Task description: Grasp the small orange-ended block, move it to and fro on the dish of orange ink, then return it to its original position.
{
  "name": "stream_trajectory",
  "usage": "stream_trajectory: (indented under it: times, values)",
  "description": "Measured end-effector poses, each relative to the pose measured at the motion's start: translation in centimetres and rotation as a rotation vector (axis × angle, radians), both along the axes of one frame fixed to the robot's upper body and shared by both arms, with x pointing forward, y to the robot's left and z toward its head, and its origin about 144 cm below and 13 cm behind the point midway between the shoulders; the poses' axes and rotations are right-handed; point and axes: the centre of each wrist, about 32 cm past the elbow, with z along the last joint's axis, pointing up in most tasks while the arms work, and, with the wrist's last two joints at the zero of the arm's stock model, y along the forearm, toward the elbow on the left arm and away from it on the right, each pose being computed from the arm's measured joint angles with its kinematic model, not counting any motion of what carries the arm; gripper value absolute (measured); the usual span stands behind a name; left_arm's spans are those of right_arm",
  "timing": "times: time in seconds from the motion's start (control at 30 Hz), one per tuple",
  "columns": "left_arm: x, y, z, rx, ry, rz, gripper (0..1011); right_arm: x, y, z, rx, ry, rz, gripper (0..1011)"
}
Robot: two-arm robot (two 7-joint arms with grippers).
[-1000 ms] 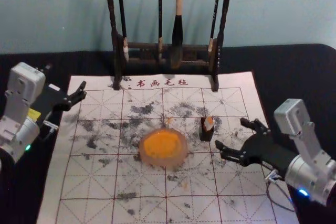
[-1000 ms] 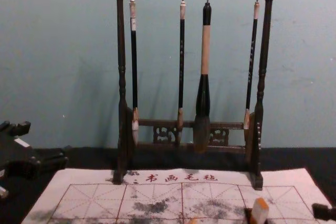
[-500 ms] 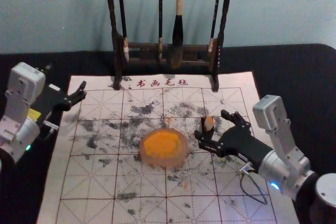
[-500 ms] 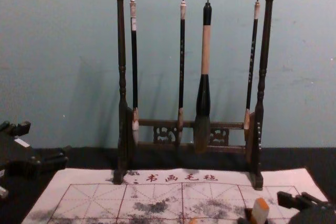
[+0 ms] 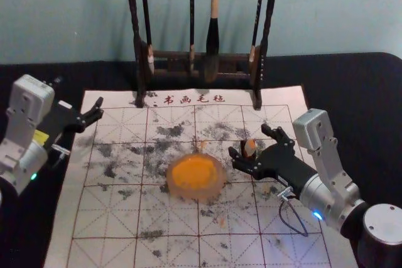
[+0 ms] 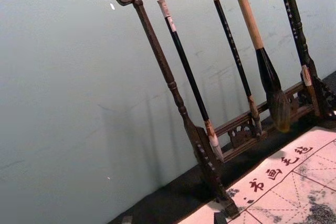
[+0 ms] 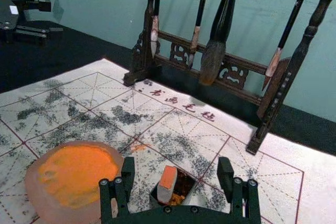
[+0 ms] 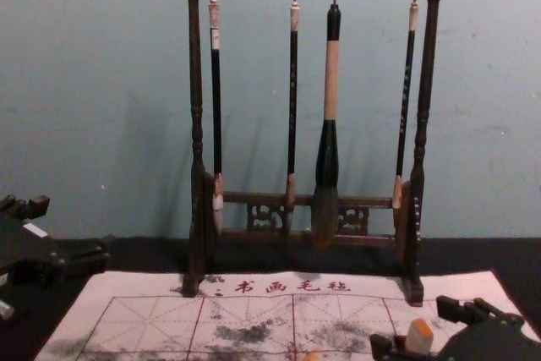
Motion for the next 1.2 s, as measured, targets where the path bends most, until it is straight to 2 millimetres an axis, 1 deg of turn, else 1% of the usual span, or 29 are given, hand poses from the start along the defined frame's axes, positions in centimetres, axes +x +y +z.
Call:
stream_trajectory:
  times: [0.57,0.6,0.67,0.7,0.73,0.8,0.87,0.9,0.93,1.03,1.1,1.13,1.17,1.2]
  values:
    - [0.0,0.0,0.0,0.0,0.0,0.0,1001,-0.01,0.01,-0.03,0.001,0.001,0.001,992]
    - [0.0,0.0,0.0,0.0,0.0,0.0,1001,-0.01,0.01,-0.03,0.001,0.001,0.001,959]
    - [0.0,0.0,0.0,0.0,0.0,0.0,1001,-0.01,0.01,-0.03,0.001,0.001,0.001,925]
    - [0.0,0.0,0.0,0.0,0.0,0.0,1001,-0.01,0.01,-0.03,0.001,0.001,0.001,925]
    - [0.0,0.0,0.0,0.0,0.0,0.0,1001,-0.01,0.01,-0.03,0.001,0.001,0.001,874]
    - [0.0,0.0,0.0,0.0,0.0,0.0,1001,-0.02,0.0,-0.03,0.001,0.001,0.001,841]
    - [0.0,0.0,0.0,0.0,0.0,0.0,1001,-0.02,0.0,-0.04,0.001,0.002,0.001,771]
    - [0.0,0.0,0.0,0.0,0.0,0.0,1001,-0.02,0.0,-0.04,0.001,0.002,0.001,759]
    - [0.0,0.0,0.0,0.0,0.0,0.0,1001,-0.02,0.0,-0.04,0.001,0.002,0.001,695]
    - [0.0,0.0,0.0,0.0,0.0,0.0,1001,-0.02,0.0,-0.04,0.002,0.002,0.001,635]
    - [0.0,0.0,0.0,0.0,0.0,0.0,1002,-0.02,0.0,-0.03,0.002,0.002,0.001,533]
    - [0.0,0.0,0.0,0.0,0.0,0.0,1001,-0.02,0.0,-0.03,0.002,0.002,0.001,533]
    - [0.0,0.0,0.0,0.0,0.0,0.0,1001,-0.02,0.0,-0.04,0.002,0.002,0.001,476]
    - [0.0,0.0,0.0,0.0,0.0,0.0,1001,-0.02,0.0,-0.04,0.002,0.002,0.001,453]
